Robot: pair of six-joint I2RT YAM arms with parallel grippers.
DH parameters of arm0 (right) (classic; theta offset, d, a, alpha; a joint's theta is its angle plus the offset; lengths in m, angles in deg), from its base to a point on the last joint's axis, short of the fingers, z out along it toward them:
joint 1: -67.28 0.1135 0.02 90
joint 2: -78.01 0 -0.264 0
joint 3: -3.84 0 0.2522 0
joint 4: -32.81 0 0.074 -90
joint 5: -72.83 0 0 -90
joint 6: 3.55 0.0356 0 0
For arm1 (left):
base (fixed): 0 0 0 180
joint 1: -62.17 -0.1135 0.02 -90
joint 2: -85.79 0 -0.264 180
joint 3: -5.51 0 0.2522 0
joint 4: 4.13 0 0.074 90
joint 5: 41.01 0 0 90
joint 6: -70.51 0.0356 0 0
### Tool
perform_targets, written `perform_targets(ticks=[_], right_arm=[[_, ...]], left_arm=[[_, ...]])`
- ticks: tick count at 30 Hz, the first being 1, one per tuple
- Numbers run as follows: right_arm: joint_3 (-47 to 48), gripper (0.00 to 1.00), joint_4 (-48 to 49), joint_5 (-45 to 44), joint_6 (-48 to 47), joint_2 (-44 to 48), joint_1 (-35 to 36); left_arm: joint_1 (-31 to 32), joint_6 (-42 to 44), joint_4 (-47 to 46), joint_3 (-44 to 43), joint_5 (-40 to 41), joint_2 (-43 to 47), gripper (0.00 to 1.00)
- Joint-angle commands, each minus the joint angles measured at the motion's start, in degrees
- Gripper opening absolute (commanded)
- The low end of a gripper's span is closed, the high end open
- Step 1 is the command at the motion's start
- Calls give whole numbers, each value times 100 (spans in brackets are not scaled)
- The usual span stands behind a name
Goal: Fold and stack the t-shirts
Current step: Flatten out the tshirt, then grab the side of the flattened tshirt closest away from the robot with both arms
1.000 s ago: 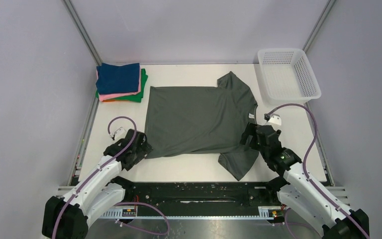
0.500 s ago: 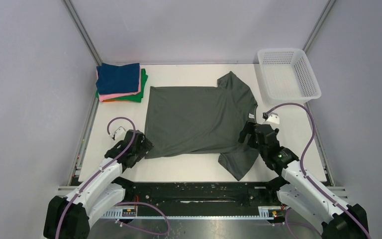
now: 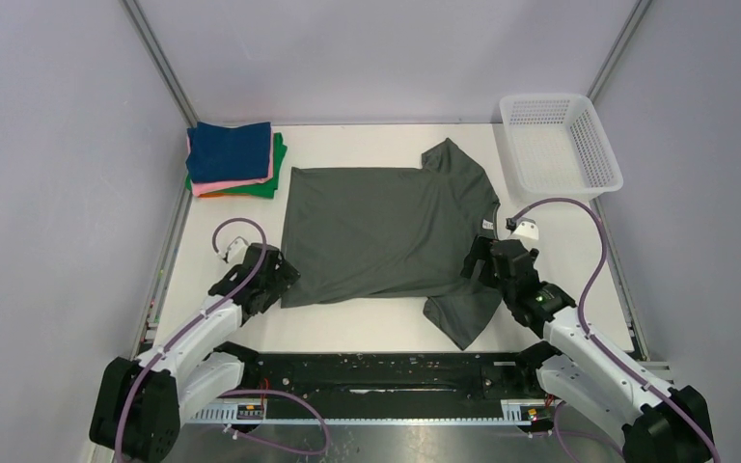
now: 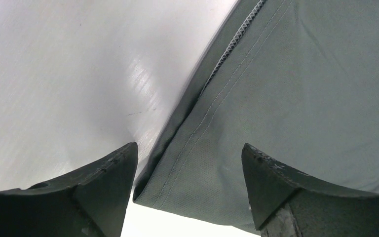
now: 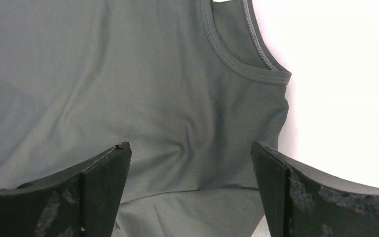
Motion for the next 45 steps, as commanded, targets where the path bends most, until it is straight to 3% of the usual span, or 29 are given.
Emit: perform_targets(ticks=[1, 22, 26, 30, 33, 37, 45], right_arm=[[163, 100, 197, -21, -56, -35, -24], [237, 100, 184, -39, -114, -228, -24], [245, 99, 185, -1, -112, -208, -24], [260, 100, 173, 32, -112, -205, -24], [255, 99, 168, 71, -106, -174, -24], [228, 99, 167, 121, -99, -136, -23], [206, 99, 177, 129, -99, -85, -24]], left_arm=[[-19, 85, 40, -19, -287, -300, 76], [-63, 133, -221, -183, -376, -859, 58], [-62, 47, 270, -257, -361, -742, 56], [-66, -116, 1529, -564, 143, -248, 56], [-57, -182, 2147, -607, 87, 246, 56], [30, -304, 2026, -267, -454, 613, 56], [304, -468, 1643, -252, -628, 229, 46]])
